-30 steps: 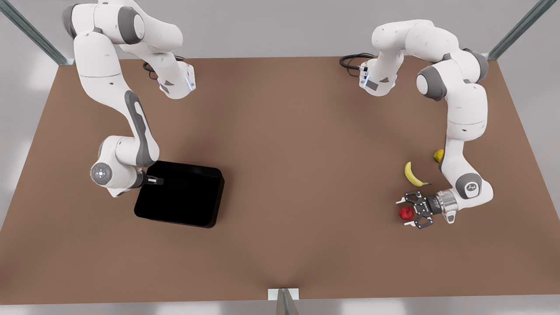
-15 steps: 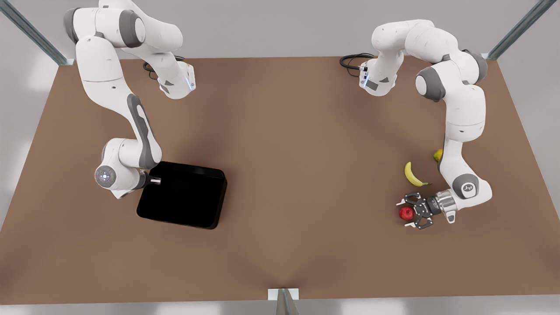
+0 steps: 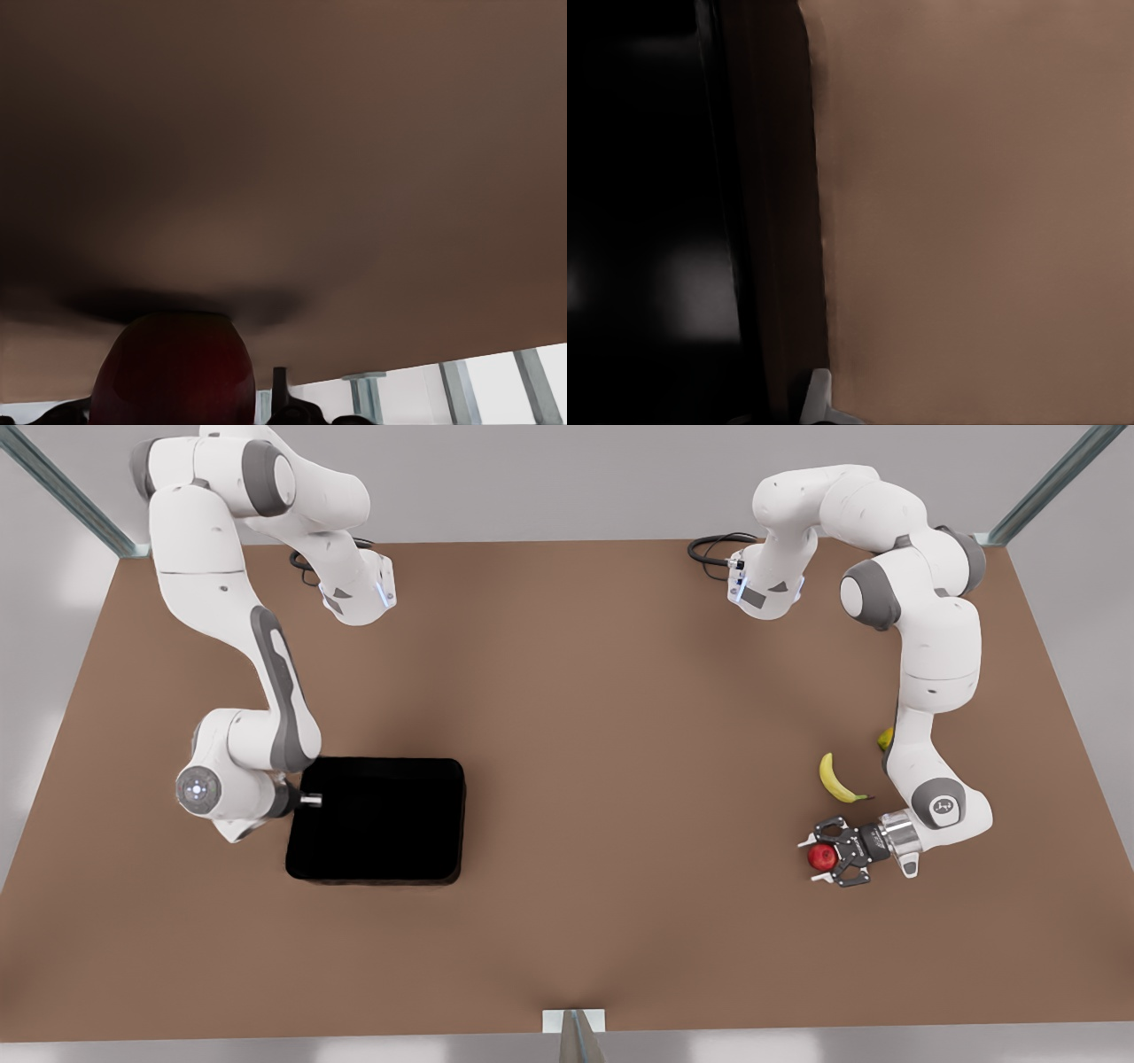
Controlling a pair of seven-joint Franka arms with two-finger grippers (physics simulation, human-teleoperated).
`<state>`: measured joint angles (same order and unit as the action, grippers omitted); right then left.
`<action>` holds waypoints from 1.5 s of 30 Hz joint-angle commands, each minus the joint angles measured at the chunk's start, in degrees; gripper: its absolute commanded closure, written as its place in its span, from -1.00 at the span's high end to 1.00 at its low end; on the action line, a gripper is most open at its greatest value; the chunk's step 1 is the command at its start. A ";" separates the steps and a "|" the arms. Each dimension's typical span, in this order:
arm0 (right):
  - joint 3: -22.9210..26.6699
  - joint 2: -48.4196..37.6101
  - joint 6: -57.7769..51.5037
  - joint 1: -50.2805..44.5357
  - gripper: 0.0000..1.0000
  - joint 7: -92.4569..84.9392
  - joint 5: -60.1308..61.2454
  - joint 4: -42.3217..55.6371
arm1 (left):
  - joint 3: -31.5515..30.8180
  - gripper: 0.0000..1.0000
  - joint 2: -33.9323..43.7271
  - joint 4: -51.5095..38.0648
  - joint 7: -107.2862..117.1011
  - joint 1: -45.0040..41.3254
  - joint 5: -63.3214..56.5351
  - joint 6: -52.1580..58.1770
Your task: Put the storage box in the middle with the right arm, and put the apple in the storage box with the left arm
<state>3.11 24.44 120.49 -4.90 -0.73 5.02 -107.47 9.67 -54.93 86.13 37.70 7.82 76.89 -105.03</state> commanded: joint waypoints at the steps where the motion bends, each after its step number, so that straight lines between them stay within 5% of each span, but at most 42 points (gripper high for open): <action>1: -0.82 0.08 0.18 -1.06 -0.57 0.20 -0.10 0.94 | 0.00 0.35 0.00 0.00 0.00 0.00 -0.08 0.00; 8: -1.09 9.13 0.89 -16.90 -0.57 0.02 10.18 17.29 | 0.00 0.32 -0.08 0.00 0.09 0.00 0.01 -0.09; 12: -5.57 15.54 1.15 -18.21 -0.57 0.37 10.62 24.41 | 0.09 0.29 0.00 0.00 0.53 0.00 0.01 -0.09; 18: -5.66 18.45 2.38 -19.80 -0.50 0.20 10.62 26.09 | 0.09 0.26 2.20 -0.09 2.02 0.00 -0.25 0.79; 19: -5.66 19.06 4.22 -19.80 1.00 0.02 10.62 26.09 | 0.00 0.27 2.99 -0.18 3.25 0.00 -0.25 0.70; 28: -6.45 14.86 3.52 -19.27 1.00 0.46 10.45 26.26 | -0.79 0.26 15.20 0.00 18.10 -9.14 -3.06 -0.18; 30: -5.13 1.32 -16.32 -11.37 1.00 0.20 10.01 26.53 | -0.79 0.27 18.55 0.00 26.09 -13.70 -7.98 -3.60; 31: 0.21 -3.52 -27.66 -8.81 1.00 0.02 9.92 26.70 | -0.62 0.27 19.43 0.00 29.35 -17.31 -8.51 -5.62; 32: 6.81 -6.07 -33.21 -8.46 1.00 0.02 9.74 26.44 | -0.62 0.35 19.43 0.00 29.44 -17.49 -9.92 -5.62; 34: 12.00 -9.32 -37.35 -6.53 1.00 -3.84 4.38 26.17 | -0.44 0.63 18.64 0.00 29.18 -17.49 -9.92 -5.89; 37: 13.24 -13.02 -37.79 -5.74 1.00 -4.37 -1.33 24.07 | -0.44 0.98 17.58 0.00 28.48 -17.40 -9.92 -6.41; 45: 13.24 -12.23 -37.79 -5.73 1.00 -4.46 -1.33 23.98 | -1.32 0.99 9.58 0.44 21.27 -17.58 -6.58 -16.08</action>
<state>16.34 12.27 82.70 -10.63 -5.19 3.69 -83.50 8.27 -45.36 87.39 58.59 -9.76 69.47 -122.26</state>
